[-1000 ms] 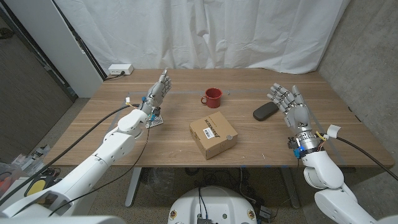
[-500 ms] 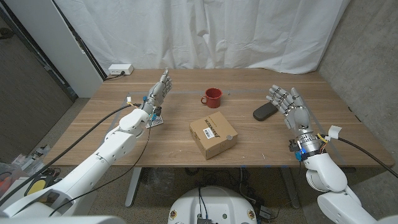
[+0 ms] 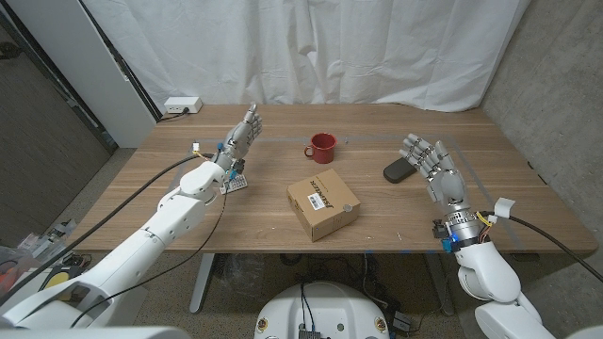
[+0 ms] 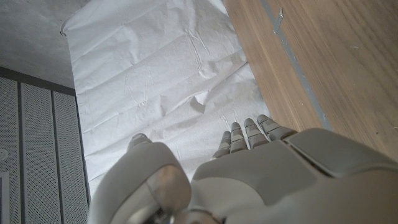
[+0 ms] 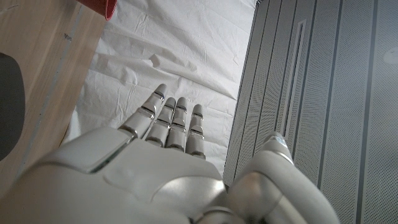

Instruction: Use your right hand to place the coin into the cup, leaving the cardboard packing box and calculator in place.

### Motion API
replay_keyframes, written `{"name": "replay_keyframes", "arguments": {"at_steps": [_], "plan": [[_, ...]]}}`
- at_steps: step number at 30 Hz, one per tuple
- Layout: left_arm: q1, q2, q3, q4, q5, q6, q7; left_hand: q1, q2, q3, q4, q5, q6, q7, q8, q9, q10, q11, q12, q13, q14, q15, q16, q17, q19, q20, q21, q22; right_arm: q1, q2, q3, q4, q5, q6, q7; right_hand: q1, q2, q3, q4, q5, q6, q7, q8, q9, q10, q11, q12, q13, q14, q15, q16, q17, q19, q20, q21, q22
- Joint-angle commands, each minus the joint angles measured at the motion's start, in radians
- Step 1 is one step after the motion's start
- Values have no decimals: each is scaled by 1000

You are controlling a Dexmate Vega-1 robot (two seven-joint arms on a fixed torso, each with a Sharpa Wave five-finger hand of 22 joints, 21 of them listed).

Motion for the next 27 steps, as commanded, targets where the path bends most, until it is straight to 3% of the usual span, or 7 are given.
{"name": "replay_keyframes", "arguments": {"at_steps": [1, 10, 18, 27], "plan": [[8, 24, -17, 12, -28, 10, -33, 12, 6, -5, -4, -3, 8, 0, -2, 3, 8, -5, 0, 4, 0, -1, -3, 4, -1, -46, -2, 5, -20, 63, -9, 3, -119, 22, -71, 22, 1, 6, -9, -1, 16, -3, 11, 1, 13, 1, 7, 4, 9, -2, -3, 0, 11, -26, 3, 6], [-11, 25, -5, 17, -16, 13, -44, 14, 7, -6, -4, -4, 7, 0, -3, 3, 6, -5, -2, 4, -1, 1, -4, 4, -3, -44, -2, 5, -47, 58, 26, -20, -184, 13, -98, 34, 0, 8, -17, 0, 23, -10, 10, 1, 19, -7, 7, 4, 16, -9, -3, 0, 17, -31, 3, 6], [-31, 22, 4, 16, -1, 17, -43, 15, 8, -7, -5, -5, 8, 0, -3, 3, 5, -2, -2, 4, -2, 1, -5, 4, -8, -38, -4, 5, -69, 82, 76, -23, -286, 33, -138, 60, 4, 16, -30, 2, 49, -22, 15, 1, 32, -14, 7, 4, 29, -16, -3, 0, 29, -35, 4, 6], [-49, 14, 15, 20, 8, 31, -40, 17, 9, -8, -5, -6, 7, 0, -4, 3, 5, -4, -3, 4, -3, 2, -5, 4, -10, -38, -5, 6, -62, 91, 90, 13, -326, 74, -139, 122, 3, 33, -58, 9, 82, -43, 19, 1, 48, -29, 6, 4, 41, -28, -7, -1, 36, -35, -1, 5]]}}
